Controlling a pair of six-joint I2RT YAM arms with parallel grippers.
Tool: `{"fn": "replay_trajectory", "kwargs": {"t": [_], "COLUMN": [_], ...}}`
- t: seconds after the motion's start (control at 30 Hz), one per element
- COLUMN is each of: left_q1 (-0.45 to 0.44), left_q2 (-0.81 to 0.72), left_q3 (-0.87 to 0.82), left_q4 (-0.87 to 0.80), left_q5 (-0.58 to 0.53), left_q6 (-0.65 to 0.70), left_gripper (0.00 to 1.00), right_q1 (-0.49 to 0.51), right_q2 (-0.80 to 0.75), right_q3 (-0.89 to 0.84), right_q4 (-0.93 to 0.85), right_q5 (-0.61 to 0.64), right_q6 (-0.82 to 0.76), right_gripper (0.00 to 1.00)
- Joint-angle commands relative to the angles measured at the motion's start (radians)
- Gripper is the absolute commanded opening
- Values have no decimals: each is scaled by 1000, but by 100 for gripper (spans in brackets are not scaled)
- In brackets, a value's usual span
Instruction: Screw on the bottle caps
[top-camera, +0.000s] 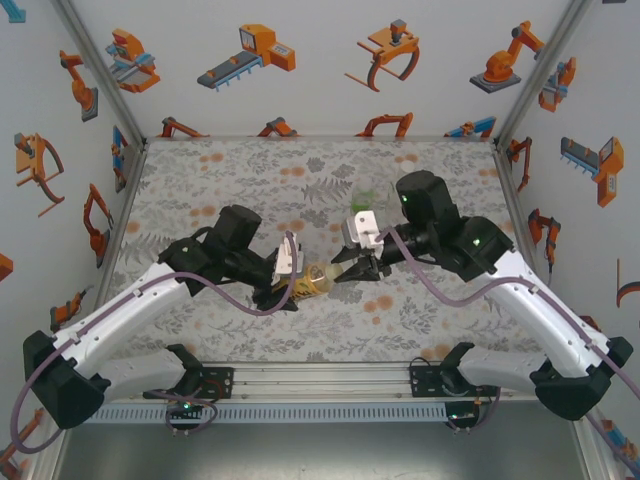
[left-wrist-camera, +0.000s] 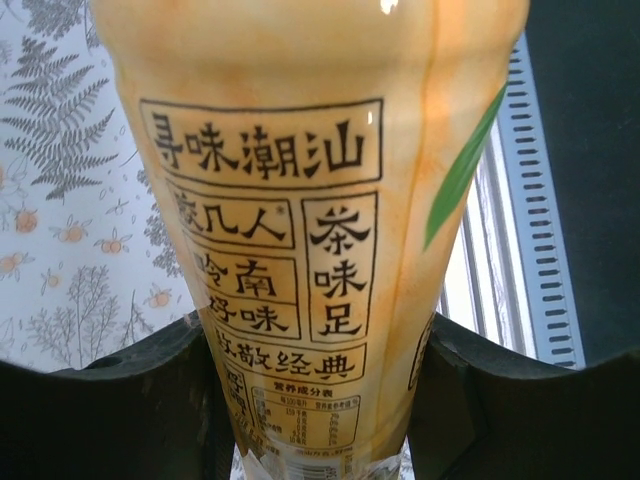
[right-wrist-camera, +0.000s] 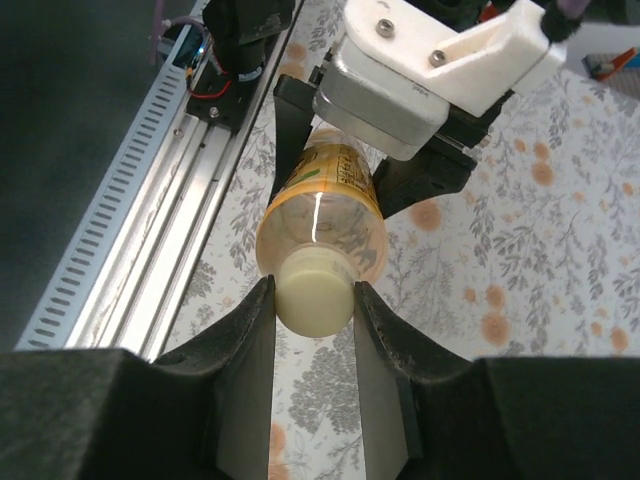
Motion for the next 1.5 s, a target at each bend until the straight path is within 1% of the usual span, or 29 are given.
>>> {"fn": "replay_trajectory", "kwargs": {"t": [0.0,0.03,0.1,0.2,0.33,0.47,0.5,0.6,0.77,0.8,0.83,0.87,0.9,0.97,1.03,1.07,1.13,1.27,1.47], "left_q1": [1,2,3,7,14,16,15,15,18,18,19,20,19,21,25,24,27,31,33], "left_q2": [-28,-30,-34,-45,-49,-45,-47,-48,-46,-47,-48,-51,-54,-60,-66,-69,-75,-80,-86], "left_q3": [5,4,-4,-15,-21,-21,-23,-25,-21,-24,-24,-26,-27,-33,-37,-39,-43,-44,-44], "left_q4": [53,59,80,110,135,143,145,150,152,154,157,159,162,173,173,176,181,184,186], "left_q5": [-45,-55,-84,-123,-154,-182,-189,-210,-227,-228,-229,-227,-227,-225,-197,-183,-166,-162,-161], "left_q6": [-22,-24,-38,-55,-68,-74,-75,-80,-92,-94,-94,-96,-99,-105,-102,-102,-102,-107,-113], "left_gripper": [0,0,0,0,0,0,0,0,0,2,7,15,25,51,79,89,93,94,94], "right_q1": [7,7,7,7,7,7,6,7,7,7,7,7,6,7,7,7,7,7,7], "right_q2": [-49,-65,-94,-101,-77,-52,-46,-30,-20,-20,-21,-22,-22,-20,-14,-7,11,78,267], "right_q3": [-100,-130,-180,-201,-189,-201,-197,-173,-183,-183,-183,-182,-181,-169,-152,-139,-107,-10,223], "right_q4": [210,260,344,384,348,309,275,192,210,214,218,219,216,204,178,160,108,-27,-285], "right_q5": [92,127,240,343,456,519,538,582,578,577,578,581,586,599,616,628,658,739,944], "right_q6": [396,487,690,961,1283,1572,1627,1723,1752,1755,1755,1752,1748,1732,1703,1681,1634,1503,1272], "right_gripper": [0,0,0,0,0,0,0,0,0,0,0,0,0,0,0,0,0,0,0]}}
